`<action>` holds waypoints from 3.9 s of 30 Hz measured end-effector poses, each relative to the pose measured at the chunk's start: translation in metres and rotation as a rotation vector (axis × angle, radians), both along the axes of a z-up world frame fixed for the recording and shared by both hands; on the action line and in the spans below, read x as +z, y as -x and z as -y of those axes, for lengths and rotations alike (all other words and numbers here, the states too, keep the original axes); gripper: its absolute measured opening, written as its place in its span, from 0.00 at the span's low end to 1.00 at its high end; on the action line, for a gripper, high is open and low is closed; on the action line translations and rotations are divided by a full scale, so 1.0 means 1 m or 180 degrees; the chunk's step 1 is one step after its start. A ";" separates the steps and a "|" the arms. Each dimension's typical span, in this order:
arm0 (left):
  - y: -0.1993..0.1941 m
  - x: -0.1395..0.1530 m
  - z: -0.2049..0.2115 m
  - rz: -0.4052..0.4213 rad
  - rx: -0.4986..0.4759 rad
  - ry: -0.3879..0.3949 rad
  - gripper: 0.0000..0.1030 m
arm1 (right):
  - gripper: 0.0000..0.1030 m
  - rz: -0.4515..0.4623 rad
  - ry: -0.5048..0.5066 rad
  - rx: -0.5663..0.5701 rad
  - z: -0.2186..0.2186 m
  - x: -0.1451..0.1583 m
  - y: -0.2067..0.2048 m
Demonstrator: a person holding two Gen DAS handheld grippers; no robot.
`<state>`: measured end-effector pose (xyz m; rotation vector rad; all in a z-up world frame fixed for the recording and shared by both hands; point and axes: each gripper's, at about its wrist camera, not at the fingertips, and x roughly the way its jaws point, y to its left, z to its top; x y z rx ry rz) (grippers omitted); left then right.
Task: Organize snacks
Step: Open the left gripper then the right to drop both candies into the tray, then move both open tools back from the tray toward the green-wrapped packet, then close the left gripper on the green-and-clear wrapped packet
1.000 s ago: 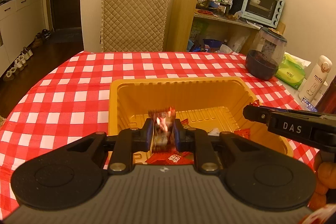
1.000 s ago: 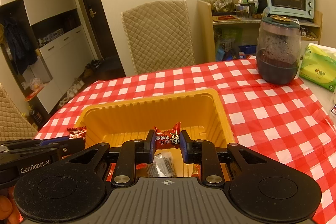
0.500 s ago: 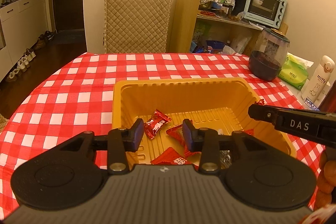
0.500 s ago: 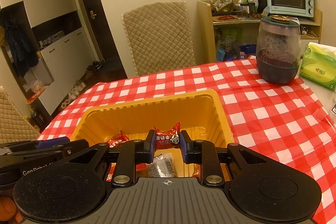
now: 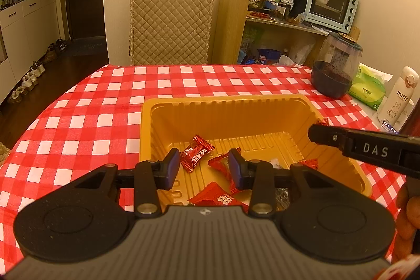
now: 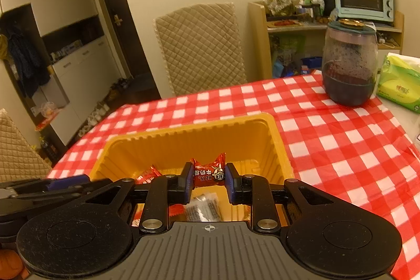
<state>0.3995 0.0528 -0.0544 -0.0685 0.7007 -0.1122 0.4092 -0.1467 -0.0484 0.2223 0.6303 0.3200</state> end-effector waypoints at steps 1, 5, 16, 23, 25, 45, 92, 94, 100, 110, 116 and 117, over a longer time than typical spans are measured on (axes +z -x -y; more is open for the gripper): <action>0.000 0.000 0.000 0.0000 0.0009 -0.0009 0.39 | 0.39 0.0006 -0.0006 -0.0008 0.000 0.000 0.000; 0.001 -0.001 -0.002 0.0003 0.0034 -0.0015 0.48 | 0.73 0.0017 -0.0168 -0.0079 0.008 0.002 0.000; 0.001 -0.002 -0.004 -0.0006 0.0026 -0.0037 0.49 | 0.73 0.0050 -0.0164 -0.0240 0.021 0.007 0.002; 0.004 -0.001 -0.001 0.0005 0.0004 -0.0073 0.54 | 0.73 0.0055 -0.0127 -0.0256 0.024 0.009 0.006; 0.007 0.000 0.000 0.0024 -0.0008 -0.0095 0.55 | 0.73 0.0060 -0.0120 -0.0275 0.027 0.009 0.008; 0.085 0.010 0.027 0.0057 -0.0348 -0.0188 0.57 | 0.73 -0.0046 0.0001 -0.0287 0.069 0.009 0.088; 0.194 -0.056 0.107 -0.0587 -0.1854 -0.0625 0.20 | 0.73 -0.0633 0.0124 -0.0316 0.115 -0.032 0.176; 0.194 -0.055 0.094 -0.0669 -0.1717 -0.0471 0.19 | 0.73 -0.0633 0.0137 -0.0277 0.111 -0.032 0.177; 0.178 -0.052 0.039 -0.0991 -0.1199 0.0556 0.16 | 0.73 -0.0620 0.0149 -0.0201 0.099 -0.029 0.178; 0.168 -0.053 0.006 -0.0869 -0.0767 0.0804 0.20 | 0.73 -0.0632 0.0204 -0.0117 0.082 -0.032 0.174; 0.159 -0.054 0.003 -0.0788 -0.0626 0.0749 0.23 | 0.73 -0.0643 0.0232 -0.0100 0.080 -0.034 0.172; 0.159 -0.053 0.004 -0.0756 -0.0615 0.0678 0.23 | 0.73 -0.0646 0.0231 -0.0101 0.080 -0.034 0.172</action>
